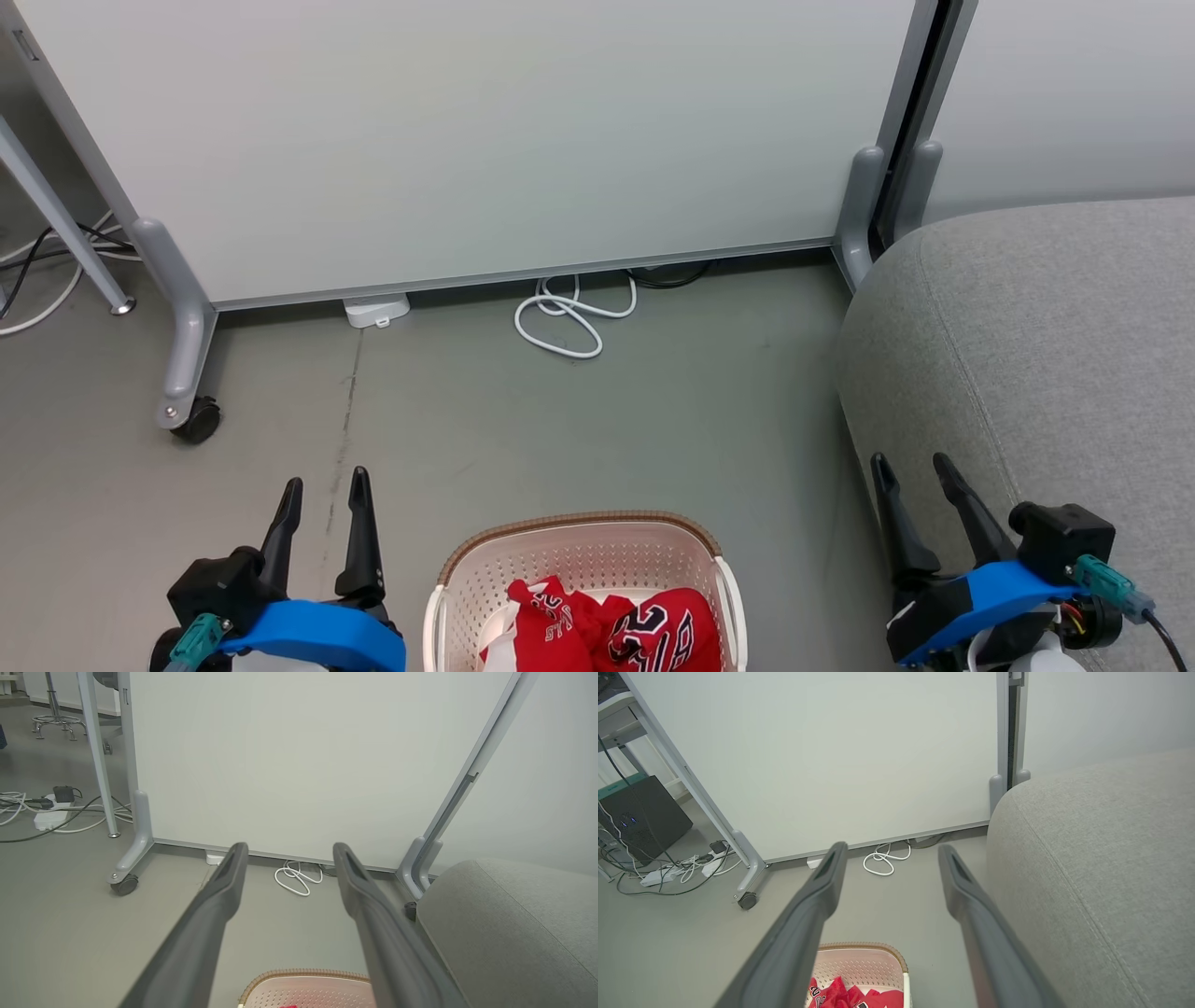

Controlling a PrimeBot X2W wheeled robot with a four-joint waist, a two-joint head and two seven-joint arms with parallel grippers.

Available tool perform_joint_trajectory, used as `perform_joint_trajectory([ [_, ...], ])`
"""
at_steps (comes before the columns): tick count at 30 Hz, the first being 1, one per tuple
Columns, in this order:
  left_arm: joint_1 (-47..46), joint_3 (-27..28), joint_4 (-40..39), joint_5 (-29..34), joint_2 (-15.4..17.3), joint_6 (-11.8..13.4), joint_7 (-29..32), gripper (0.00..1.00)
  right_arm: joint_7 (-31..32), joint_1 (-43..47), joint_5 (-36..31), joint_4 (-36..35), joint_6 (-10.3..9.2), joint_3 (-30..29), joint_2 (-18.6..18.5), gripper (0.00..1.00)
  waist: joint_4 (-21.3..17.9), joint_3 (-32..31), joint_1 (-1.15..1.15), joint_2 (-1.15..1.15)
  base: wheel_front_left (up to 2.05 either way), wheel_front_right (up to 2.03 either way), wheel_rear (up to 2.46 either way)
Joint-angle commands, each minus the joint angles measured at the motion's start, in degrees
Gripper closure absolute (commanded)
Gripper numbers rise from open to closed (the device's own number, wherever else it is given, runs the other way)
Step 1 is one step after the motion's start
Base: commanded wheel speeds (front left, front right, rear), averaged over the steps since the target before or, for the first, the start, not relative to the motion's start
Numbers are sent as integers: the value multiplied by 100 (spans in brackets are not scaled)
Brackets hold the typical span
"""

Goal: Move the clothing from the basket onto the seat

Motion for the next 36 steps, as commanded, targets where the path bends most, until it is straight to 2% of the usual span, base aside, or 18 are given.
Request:
perform_joint_trajectory([
  [1,-74,-21,-10,117,30,3,-40,0,-38,-102,-111,-3,12,14,-36,0,1,-6,0,0,0,0,0],
  [30,-52,-69,248,1005,-4,-24,-359,0,-327,-134,-1227,196,15,142,-42,0,-23,-71,0,0,0,0,0],
  [36,-41,-73,258,964,-12,-26,-356,0,-350,-125,-1222,191,14,136,-42,0,-25,-65,0,0,0,0,0],
])
